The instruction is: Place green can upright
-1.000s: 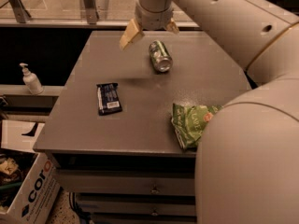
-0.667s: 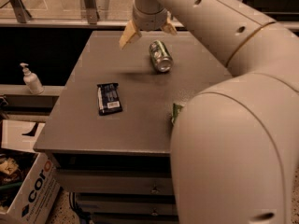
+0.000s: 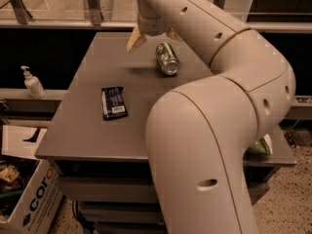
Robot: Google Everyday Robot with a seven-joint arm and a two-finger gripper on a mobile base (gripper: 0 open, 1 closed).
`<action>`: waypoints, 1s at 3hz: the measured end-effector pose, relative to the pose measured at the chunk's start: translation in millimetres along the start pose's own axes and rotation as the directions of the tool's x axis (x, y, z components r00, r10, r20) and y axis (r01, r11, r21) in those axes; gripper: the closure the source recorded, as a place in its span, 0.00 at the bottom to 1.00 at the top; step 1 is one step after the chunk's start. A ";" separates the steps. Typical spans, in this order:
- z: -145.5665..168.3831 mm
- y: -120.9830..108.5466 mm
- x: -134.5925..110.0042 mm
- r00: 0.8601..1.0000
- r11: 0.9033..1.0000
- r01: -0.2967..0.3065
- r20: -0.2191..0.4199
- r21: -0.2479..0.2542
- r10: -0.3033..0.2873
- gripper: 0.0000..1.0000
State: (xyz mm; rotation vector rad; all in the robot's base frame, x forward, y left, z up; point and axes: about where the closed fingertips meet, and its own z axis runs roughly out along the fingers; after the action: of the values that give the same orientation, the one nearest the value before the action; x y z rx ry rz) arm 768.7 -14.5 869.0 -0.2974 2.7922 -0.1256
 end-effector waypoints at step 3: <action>20.6 -10.8 -11.2 1.000 0.995 -0.025 -0.008 -0.099 0.024 0.00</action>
Offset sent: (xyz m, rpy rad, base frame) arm 0.0254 -0.0171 -0.0083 0.1227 0.0428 0.0074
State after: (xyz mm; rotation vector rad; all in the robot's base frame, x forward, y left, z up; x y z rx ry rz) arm 787.9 -23.6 854.4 -0.2871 2.8128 0.0178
